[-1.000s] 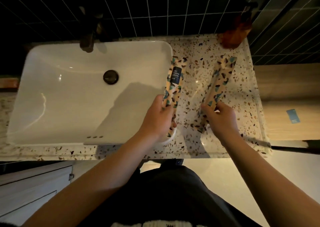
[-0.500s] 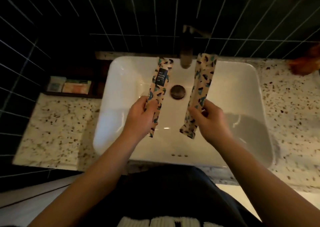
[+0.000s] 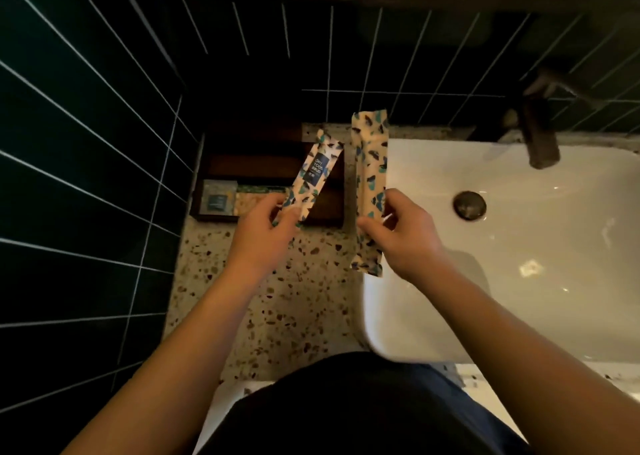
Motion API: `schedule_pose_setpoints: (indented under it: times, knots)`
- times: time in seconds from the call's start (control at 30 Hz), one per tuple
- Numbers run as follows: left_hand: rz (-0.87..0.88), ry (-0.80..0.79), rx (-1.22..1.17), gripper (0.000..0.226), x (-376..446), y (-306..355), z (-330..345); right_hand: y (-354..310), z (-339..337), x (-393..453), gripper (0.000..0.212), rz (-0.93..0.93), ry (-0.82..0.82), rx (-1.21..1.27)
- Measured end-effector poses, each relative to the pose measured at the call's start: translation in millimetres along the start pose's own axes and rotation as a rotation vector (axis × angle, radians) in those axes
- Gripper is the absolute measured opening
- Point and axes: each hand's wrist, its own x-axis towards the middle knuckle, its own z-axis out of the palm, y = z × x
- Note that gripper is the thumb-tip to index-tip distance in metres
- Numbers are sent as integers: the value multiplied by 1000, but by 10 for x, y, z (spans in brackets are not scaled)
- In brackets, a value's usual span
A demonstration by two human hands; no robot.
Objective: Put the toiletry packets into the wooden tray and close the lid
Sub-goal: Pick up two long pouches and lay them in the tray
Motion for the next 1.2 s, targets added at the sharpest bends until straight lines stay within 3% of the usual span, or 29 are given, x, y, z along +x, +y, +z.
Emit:
schedule_pose_setpoints:
  times: [0.17, 0.27, 0.47, 0.77, 1.03, 1.2]
  knots:
    - [3, 72, 79, 10, 268, -203, -258, -213, 182, 250, 21, -69, -38, -47]
    - [30, 166, 262, 3, 439, -284, -359, -288, 257, 399, 20, -83, -50, -51]
    - [90, 262, 658, 22, 859, -385, -420, -386, 356, 682, 17, -89, -45, -97]
    - [129, 267, 772, 18, 1572, -495, -304, -499, 476, 1093, 23, -85, -67, -117]
    - [174, 169, 664, 18, 2030, -788, -247, -492, 593, 1284, 25, -45, -84, -107]
    - [173, 230, 652, 16, 2139, -934, -287, -476, 656, 1290, 24, -11, -112, -81]
